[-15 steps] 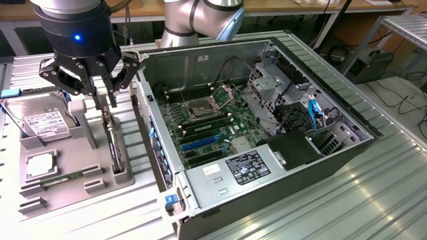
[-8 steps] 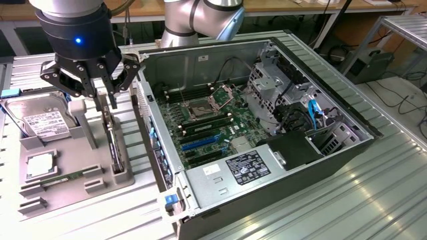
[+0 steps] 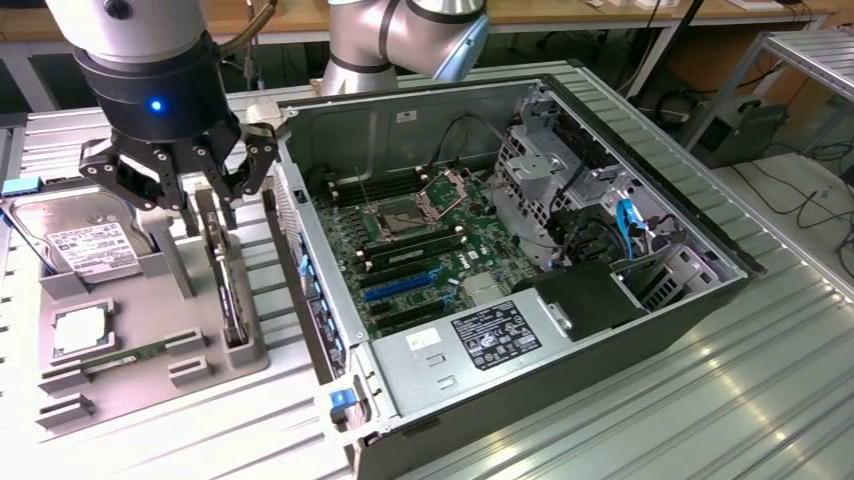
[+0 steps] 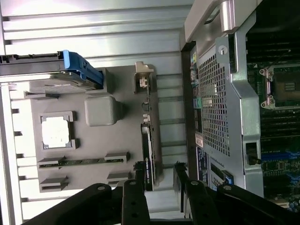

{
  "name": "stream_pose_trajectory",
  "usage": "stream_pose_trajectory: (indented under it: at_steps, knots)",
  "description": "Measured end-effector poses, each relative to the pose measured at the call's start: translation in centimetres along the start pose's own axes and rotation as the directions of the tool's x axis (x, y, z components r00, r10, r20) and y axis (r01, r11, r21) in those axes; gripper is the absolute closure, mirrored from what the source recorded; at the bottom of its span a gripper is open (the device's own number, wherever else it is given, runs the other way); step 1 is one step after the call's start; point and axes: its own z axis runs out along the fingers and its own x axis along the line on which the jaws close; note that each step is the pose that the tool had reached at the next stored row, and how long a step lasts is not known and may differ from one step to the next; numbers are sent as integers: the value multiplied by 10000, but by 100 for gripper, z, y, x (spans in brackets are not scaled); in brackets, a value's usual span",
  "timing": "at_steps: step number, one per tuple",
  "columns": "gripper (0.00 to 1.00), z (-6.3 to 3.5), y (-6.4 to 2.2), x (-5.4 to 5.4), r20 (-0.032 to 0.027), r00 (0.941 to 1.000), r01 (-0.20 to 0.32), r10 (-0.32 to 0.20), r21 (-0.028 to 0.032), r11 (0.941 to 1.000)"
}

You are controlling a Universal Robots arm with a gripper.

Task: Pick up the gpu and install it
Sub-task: 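Pick up the gpu and move the gpu toward the slot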

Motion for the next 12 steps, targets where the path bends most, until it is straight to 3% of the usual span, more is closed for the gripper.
stream_pose_trajectory:
  at_steps: [7, 12]
  knots:
    - [62, 143, -31, 102, 1, 10000, 0, 0, 0, 10000]
    - [62, 238, -36, 119, 4, 10000, 3, -3, 0, 10000]
